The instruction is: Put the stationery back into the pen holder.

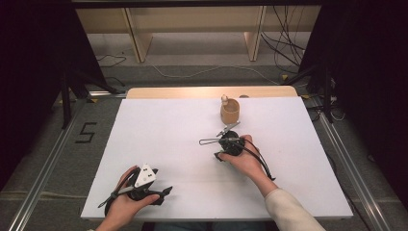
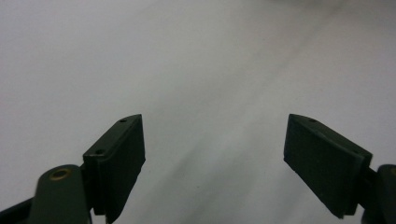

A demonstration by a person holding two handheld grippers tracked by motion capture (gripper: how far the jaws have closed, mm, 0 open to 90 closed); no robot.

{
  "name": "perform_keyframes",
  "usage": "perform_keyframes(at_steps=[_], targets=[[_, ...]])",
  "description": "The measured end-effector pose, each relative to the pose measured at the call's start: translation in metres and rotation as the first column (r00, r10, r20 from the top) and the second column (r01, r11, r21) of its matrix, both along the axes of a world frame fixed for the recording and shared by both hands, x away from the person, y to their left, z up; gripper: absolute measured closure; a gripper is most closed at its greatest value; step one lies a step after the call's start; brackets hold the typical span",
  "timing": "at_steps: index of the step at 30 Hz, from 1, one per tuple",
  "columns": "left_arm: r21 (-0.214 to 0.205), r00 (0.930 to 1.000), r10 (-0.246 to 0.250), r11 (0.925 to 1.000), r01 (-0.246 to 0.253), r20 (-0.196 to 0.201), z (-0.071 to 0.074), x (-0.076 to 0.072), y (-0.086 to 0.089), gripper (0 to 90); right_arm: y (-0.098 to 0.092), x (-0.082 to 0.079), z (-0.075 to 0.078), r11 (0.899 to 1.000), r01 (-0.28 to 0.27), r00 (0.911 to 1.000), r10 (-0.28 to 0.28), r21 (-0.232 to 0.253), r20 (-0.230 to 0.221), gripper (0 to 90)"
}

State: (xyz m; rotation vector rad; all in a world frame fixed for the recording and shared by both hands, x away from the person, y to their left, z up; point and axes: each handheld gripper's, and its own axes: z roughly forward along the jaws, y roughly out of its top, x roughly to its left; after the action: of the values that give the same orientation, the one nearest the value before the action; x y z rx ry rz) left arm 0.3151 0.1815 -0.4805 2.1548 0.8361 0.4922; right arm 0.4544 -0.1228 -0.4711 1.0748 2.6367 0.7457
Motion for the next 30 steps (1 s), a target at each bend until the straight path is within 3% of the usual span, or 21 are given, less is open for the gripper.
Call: perform_keyframes(at_steps=[20,30], targets=[[0.0,1.0,0.0,1.0,0.0,0.001,0.0001,-0.0001,-0.0001,20.6,0.0027,-0.0018,-0.0013,0.999,0.031,0.9995,-0.031,-0.021,0.007,66.2],[0.0,1.0,-0.001,1.0,0.001,0.001,0.0002,0.0,0.0,20.6,0.0029,-0.0018,-0.001,0.999,0.049,0.9988,-0.049,-0.017,0.001,66.9]])
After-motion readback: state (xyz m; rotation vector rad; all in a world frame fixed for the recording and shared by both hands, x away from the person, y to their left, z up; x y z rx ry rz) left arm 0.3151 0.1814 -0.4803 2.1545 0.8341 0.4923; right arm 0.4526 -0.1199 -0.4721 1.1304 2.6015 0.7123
